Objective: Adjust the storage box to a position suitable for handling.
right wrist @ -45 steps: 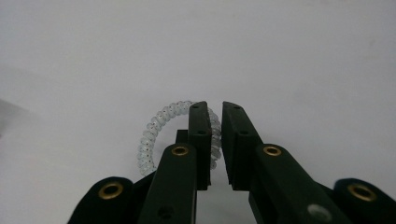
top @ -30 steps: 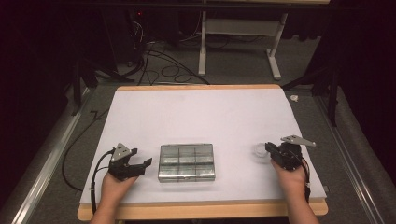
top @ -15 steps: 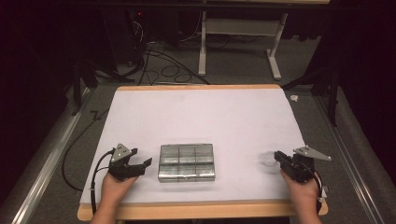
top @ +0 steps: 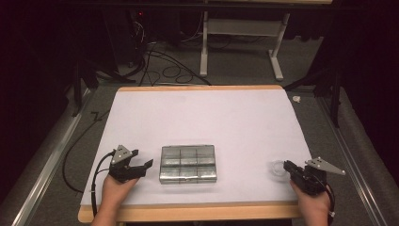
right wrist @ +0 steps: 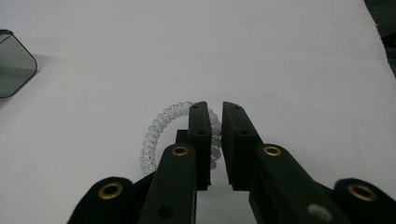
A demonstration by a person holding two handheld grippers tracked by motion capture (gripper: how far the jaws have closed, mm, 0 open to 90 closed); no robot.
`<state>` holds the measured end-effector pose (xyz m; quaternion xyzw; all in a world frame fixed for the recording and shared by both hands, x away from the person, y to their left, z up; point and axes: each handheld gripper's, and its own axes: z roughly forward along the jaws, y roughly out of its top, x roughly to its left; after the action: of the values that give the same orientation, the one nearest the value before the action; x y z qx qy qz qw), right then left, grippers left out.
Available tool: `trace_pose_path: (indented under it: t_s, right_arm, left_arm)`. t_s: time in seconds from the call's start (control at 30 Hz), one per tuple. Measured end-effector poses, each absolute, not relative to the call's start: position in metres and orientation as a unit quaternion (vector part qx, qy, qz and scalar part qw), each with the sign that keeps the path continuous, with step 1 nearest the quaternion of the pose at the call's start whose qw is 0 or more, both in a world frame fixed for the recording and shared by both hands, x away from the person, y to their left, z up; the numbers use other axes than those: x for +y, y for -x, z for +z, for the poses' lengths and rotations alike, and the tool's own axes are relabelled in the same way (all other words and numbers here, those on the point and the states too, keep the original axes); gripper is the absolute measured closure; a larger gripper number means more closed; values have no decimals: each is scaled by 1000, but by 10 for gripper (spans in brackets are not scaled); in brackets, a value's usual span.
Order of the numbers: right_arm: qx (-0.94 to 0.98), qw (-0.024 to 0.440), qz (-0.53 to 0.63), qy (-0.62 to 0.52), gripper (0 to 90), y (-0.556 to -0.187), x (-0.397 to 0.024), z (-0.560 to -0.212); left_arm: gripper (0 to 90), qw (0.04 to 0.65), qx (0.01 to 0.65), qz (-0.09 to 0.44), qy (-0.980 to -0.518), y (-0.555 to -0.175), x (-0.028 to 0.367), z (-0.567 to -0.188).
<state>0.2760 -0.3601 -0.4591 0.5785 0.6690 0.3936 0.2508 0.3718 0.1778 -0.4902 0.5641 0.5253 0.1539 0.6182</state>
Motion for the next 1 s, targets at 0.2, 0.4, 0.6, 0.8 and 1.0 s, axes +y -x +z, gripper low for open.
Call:
trace_pose_path:
  t_s: [0.2, 0.4, 0.6, 0.8, 1.0]
  right_arm:
    - [668, 247, 392, -583, 840, -271, -364, -464]
    - [670, 246, 375, -592, 831, -273, -366, -474]
    - [669, 252, 360, -599, 728, -275, -366, -481]
    - [660, 279, 377, -587, 638, -275, -361, -474]
    - [657, 309, 392, -565, 633, -268, -354, -475]
  left_arm:
    - [230, 617, 524, 155, -566, -372, 178, -490]
    - [231, 618, 529, 150, -562, -373, 177, -490]
    - [297, 615, 529, 150, -565, -373, 178, -490]
    - [329, 606, 542, 171, -557, -375, 178, -489]
    - [551, 612, 572, 149, -525, -368, 175, -484]
